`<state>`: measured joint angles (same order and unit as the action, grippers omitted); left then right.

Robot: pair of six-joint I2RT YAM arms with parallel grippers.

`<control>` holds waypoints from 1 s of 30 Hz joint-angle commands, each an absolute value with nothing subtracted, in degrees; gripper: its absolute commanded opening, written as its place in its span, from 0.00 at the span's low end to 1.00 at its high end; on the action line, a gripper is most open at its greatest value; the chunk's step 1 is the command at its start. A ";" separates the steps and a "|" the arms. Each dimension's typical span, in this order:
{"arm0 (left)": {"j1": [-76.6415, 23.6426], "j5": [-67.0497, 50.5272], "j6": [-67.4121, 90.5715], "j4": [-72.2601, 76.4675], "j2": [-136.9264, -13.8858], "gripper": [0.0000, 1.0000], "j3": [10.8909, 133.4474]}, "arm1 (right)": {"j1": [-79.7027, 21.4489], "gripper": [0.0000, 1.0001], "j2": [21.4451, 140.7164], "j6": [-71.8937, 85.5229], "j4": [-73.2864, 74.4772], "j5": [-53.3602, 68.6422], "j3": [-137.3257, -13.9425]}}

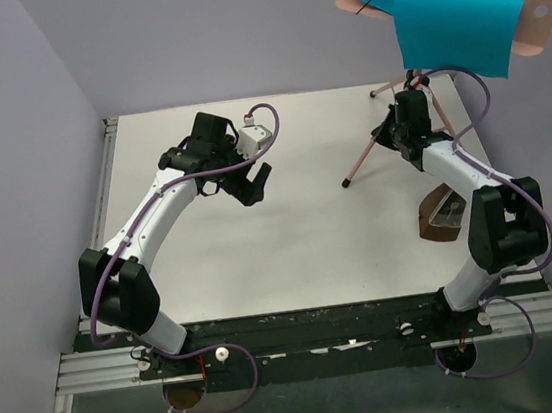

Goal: Pack up the instrument practice props

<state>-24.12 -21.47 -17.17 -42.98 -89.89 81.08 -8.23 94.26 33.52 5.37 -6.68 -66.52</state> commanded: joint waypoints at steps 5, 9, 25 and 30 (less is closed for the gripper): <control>-24.52 -22.59 -17.31 -43.33 -87.63 0.99 80.07 | -11.33 0.00 92.99 32.70 5.10 15.72 -60.47; -24.52 -22.85 -17.31 -43.24 -87.01 0.99 78.75 | -13.18 0.00 92.55 30.94 2.46 21.00 -59.24; -24.43 -22.24 -17.32 -43.68 -79.72 0.99 78.57 | -19.07 0.00 85.35 24.96 -3.60 35.06 -50.19; -24.17 -21.89 -16.79 -44.47 -77.53 0.99 79.45 | -19.77 0.00 82.10 24.43 -2.11 38.58 -47.47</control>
<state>-24.12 -21.69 -17.30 -43.20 -79.85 78.28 -17.80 84.82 22.33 -7.62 26.28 -50.17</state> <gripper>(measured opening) 0.990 0.048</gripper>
